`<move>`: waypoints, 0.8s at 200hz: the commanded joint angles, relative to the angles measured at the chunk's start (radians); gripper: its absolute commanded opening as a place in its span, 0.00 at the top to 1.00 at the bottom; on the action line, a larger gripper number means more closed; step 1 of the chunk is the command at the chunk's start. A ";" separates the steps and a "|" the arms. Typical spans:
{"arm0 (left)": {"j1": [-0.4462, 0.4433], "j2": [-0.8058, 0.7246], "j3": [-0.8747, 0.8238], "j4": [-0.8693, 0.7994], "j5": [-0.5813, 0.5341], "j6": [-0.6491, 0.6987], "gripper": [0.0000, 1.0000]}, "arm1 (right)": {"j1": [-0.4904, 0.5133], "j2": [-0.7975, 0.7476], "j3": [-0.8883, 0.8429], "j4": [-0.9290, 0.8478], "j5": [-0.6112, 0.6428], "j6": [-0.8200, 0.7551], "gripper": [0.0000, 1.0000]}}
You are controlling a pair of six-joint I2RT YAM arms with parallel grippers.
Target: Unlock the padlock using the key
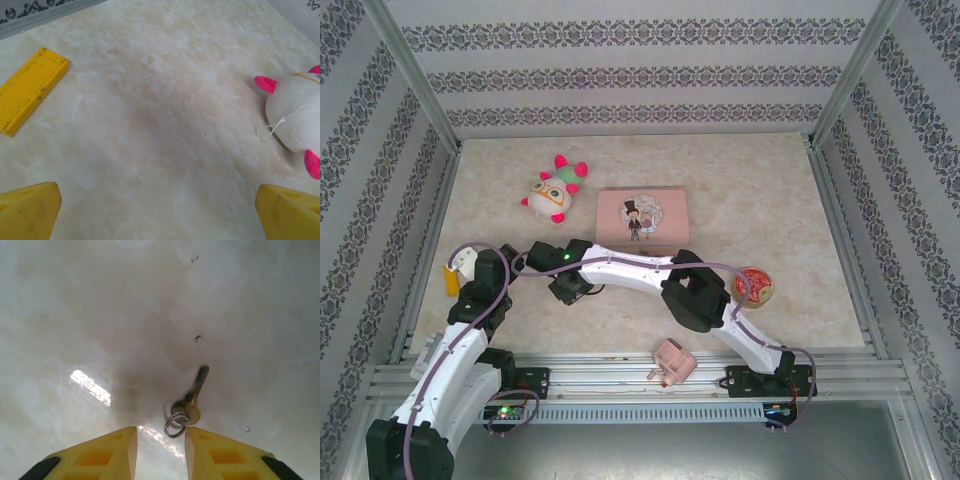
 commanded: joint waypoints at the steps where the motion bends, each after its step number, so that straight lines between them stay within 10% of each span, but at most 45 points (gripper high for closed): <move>1: 0.014 -0.003 -0.012 -0.004 -0.008 -0.015 0.01 | 0.009 0.035 0.046 -0.045 0.032 -0.017 0.68; 160: 0.015 0.004 -0.015 -0.001 -0.002 -0.017 0.01 | -0.015 0.033 -0.022 -0.022 0.031 0.011 0.78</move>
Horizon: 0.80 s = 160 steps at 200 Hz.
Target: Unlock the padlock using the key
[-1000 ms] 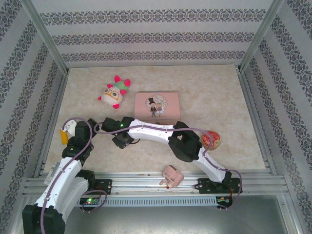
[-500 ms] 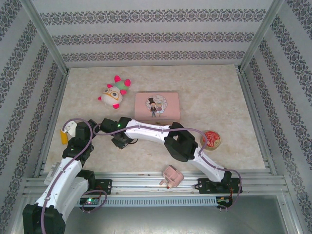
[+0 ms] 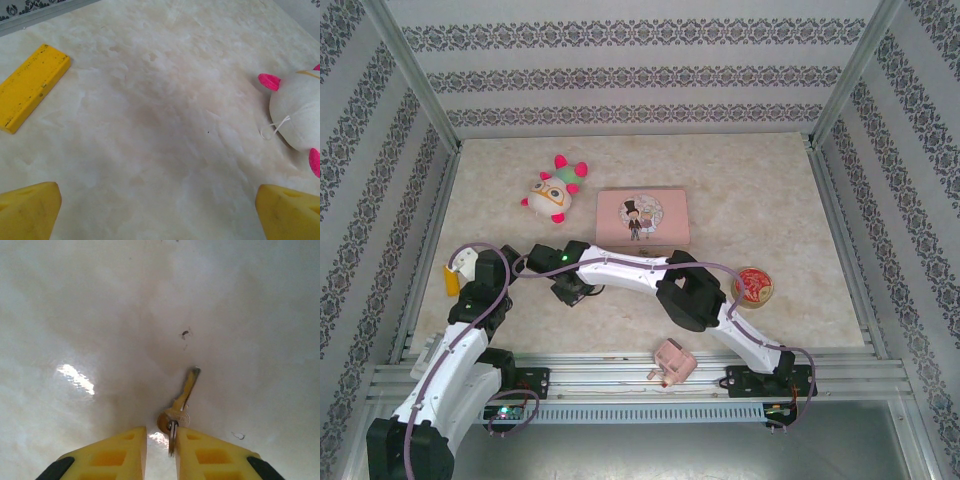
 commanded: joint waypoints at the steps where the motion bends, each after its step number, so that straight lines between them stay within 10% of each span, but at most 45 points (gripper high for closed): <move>1: 0.014 -0.001 -0.012 -0.001 -0.003 -0.014 0.01 | -0.012 -0.002 -0.032 0.005 0.002 0.012 0.78; 84: 0.014 -0.010 -0.001 0.005 0.018 0.003 0.01 | -0.065 -0.158 -0.204 0.122 -0.020 0.027 1.00; 160: 0.014 -0.019 0.054 0.020 0.118 0.062 0.01 | -0.145 -0.501 -0.513 0.363 -0.095 -0.051 1.00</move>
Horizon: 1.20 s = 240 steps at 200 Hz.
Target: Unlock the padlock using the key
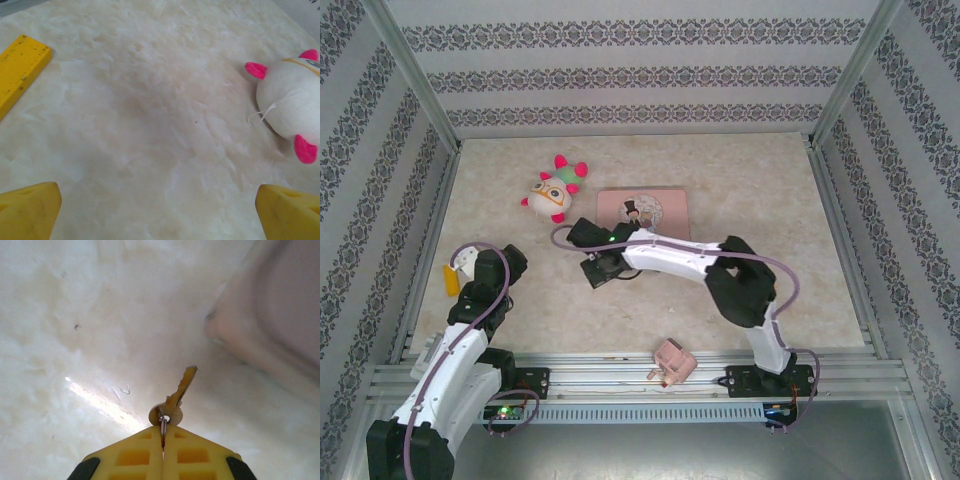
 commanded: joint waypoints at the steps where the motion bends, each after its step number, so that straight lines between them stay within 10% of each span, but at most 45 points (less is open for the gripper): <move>1: 0.014 -0.011 0.049 0.020 0.053 0.043 0.01 | -0.007 -0.117 -0.062 0.098 -0.029 -0.051 1.00; 93: 0.015 -0.002 0.147 0.234 0.536 0.175 0.01 | -0.048 -0.564 -0.444 0.447 -0.139 -0.362 1.00; 172: -0.028 0.188 0.291 0.501 1.069 -0.033 0.11 | -0.070 -0.830 -0.673 0.687 -0.192 -0.470 1.00; 240: -0.207 0.342 0.622 0.119 1.262 0.221 0.22 | -0.068 -0.872 -0.609 0.499 -0.117 -0.573 1.00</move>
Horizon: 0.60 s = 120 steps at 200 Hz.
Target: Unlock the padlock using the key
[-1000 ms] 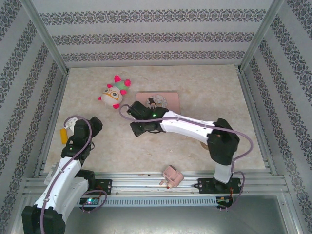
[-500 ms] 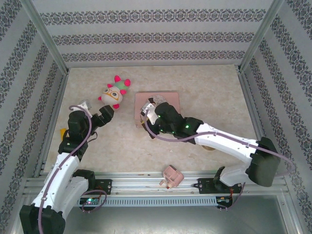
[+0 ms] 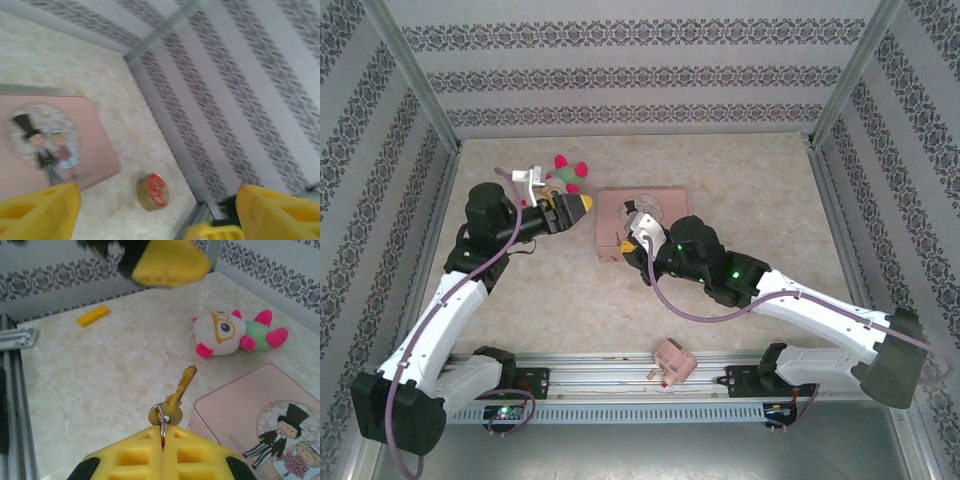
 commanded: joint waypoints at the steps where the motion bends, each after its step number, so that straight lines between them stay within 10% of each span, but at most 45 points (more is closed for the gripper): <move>1: -0.067 0.032 0.103 -0.175 0.114 0.143 0.22 | -0.004 -0.013 0.043 -0.082 0.043 -0.066 1.00; 61: -0.178 0.136 0.261 -0.544 0.043 0.404 0.41 | -0.004 -0.014 0.052 -0.116 0.063 -0.090 1.00; 120: -0.235 0.214 0.283 -0.560 0.046 0.445 0.56 | -0.004 0.002 0.054 -0.116 0.050 -0.088 1.00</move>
